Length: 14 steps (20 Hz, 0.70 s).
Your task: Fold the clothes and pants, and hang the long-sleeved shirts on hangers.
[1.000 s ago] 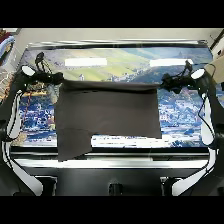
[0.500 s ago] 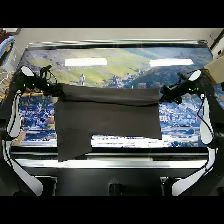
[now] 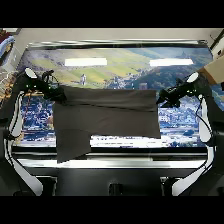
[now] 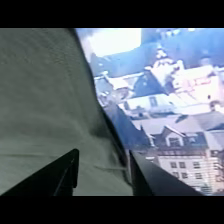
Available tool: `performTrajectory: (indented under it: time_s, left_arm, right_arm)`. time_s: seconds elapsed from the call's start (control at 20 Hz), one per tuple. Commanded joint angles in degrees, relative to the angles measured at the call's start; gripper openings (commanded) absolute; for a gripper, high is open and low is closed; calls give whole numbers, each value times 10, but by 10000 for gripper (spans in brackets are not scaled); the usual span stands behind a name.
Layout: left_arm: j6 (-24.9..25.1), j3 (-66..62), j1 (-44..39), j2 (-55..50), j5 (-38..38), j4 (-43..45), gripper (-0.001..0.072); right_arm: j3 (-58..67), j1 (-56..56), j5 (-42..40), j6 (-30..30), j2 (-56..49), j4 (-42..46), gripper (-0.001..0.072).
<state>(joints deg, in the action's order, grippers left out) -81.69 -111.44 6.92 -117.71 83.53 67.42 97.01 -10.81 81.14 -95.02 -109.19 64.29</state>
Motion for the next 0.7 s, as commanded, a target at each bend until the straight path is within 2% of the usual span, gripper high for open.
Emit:
performTrajectory:
  time_s: [0.0, 0.05, 0.1, 0.2, 0.3, 0.5, 0.65]
  left_arm:
    - [-15, -1, 11, 24, 2, 1, 450]
    - [-15, -1, 22, 44, 12, 1, 626]
    - [-24, 0, 36, 61, 27, 1, 663]
    - [-31, 28, 77, 108, 50, -27, 664]
    - [-23, 136, 129, 186, 45, -31, 663]
    - [24, 461, 231, 363, -10, -83, 661]
    - [49, 673, 257, 451, -63, -104, 660]
  right_arm:
    - [0, -1, -4, 46, 36, -21, 438]
    - [0, -1, -9, 71, 61, -10, 465]
    - [0, -1, -9, 96, 85, 9, 482]
    - [-8, -7, 0, 150, 132, 33, 480]
    - [-56, -37, -16, 189, 178, -30, 477]
    - [-191, -105, 4, 207, 242, -129, 473]
    - [-251, -111, 4, 208, 273, -154, 472]
